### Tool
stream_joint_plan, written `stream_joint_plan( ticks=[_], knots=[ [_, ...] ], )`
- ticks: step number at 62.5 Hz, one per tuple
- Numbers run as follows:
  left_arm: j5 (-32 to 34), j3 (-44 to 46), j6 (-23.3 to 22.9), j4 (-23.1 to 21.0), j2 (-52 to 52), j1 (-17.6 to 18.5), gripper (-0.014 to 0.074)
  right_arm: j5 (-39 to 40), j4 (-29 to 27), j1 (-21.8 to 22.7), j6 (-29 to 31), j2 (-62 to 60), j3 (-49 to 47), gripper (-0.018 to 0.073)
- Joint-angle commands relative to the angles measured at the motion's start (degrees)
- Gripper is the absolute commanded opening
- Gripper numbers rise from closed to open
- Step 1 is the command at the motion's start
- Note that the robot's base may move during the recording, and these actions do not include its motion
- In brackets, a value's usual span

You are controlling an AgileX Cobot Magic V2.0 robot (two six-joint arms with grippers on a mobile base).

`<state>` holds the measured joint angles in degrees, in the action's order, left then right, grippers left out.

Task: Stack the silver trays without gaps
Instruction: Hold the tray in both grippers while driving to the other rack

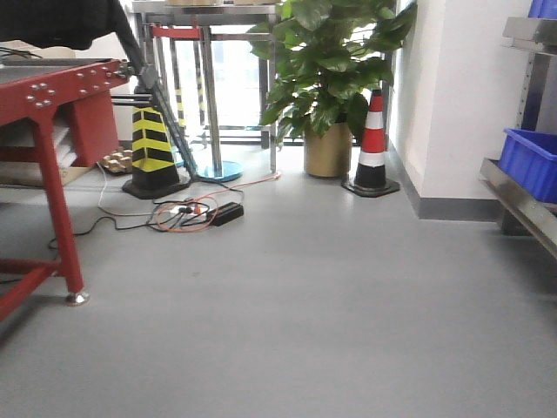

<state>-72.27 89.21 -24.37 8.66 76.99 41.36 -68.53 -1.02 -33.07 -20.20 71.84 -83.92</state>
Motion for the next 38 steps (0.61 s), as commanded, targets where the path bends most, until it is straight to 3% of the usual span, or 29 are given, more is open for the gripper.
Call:
stream_joint_plan(
  ticks=[1, 38],
  knots=[
    [1.73, 1.33, 0.61, 0.51, -1.62, 0.59, -0.0048, 4.77, -0.09, 0.02, 0.58, -1.47, -1.74, 0.0057],
    [1.95, 1.33, 0.61, -0.17, -1.62, 0.59, -0.0048, 4.75, -0.15, 0.02, 0.58, -1.05, -1.74, 0.0057]
  ],
)
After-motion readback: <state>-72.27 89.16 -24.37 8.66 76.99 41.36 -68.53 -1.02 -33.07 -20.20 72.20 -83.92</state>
